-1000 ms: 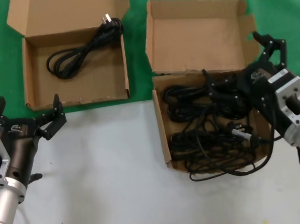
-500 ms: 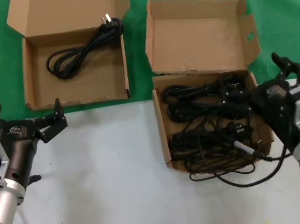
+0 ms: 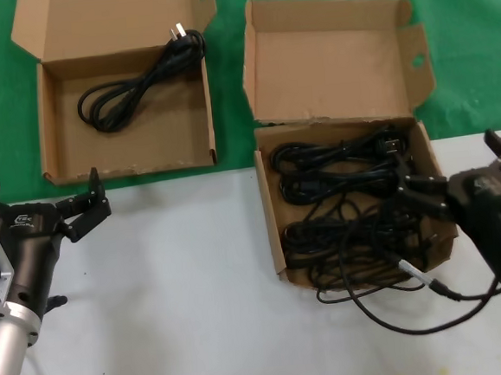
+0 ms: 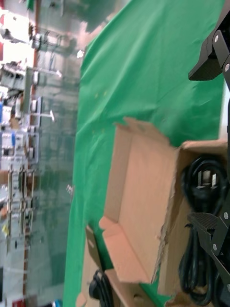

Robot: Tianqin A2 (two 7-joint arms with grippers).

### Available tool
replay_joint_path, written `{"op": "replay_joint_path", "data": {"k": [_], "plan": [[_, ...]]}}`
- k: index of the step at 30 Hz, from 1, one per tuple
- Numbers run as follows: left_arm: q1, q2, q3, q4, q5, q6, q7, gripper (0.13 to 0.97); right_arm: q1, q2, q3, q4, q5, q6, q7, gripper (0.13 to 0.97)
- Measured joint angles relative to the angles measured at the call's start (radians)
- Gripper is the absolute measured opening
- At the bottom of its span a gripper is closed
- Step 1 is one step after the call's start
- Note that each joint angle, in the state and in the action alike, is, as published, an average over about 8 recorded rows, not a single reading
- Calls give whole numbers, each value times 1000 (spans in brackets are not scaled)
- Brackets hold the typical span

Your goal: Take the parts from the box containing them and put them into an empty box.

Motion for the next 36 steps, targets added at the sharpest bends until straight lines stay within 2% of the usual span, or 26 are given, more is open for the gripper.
{"op": "replay_joint_path", "data": {"k": [7,36], "plan": [[1,1,-2,1,2,1,-1,966,-24,-3,9,-1,31,20,7,966],[1,1,-2,1,2,1,-1,966,-25,-4,9,-1,32,21,7,966]]}}
